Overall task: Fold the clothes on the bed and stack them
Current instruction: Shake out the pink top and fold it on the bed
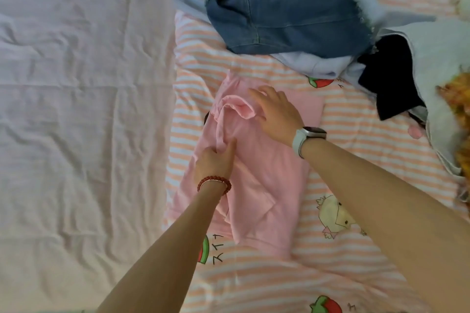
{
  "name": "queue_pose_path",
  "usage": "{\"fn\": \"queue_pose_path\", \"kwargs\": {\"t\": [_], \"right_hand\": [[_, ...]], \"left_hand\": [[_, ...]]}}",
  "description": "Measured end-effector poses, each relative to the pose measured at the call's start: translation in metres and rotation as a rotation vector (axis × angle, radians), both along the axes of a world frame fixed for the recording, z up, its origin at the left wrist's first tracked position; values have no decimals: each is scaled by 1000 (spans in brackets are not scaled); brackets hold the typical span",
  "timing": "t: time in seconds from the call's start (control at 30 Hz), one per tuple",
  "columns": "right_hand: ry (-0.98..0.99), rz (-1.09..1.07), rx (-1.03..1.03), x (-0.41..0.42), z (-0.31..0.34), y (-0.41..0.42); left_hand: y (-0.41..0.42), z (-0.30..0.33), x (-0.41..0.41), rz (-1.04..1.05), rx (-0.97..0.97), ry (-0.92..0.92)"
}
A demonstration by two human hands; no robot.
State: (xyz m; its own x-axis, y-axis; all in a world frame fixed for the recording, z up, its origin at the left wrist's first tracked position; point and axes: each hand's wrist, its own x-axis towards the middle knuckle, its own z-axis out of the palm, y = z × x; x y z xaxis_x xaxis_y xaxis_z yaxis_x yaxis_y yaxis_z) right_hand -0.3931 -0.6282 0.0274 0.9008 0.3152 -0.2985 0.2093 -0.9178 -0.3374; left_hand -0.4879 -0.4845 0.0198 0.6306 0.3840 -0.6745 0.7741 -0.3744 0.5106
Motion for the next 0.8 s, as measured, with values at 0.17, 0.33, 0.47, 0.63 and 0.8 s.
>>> {"fn": "queue_pose_path", "kwargs": {"t": [0.17, 0.33, 0.47, 0.63, 0.8], "right_hand": [[-105, 158, -77, 36, 0, 8], [-123, -113, 34, 79, 9, 22], [-188, -162, -62, 95, 2, 40], [-189, -236, 32, 75, -8, 43], [-186, -130, 71, -9, -9, 16]], "left_hand": [[2, -4, 9, -62, 46, -19], [24, 9, 8, -78, -201, 32], [46, 12, -1, -132, -225, 59], [62, 7, -13, 22, -221, 32], [58, 9, -20, 60, -236, 20]]}}
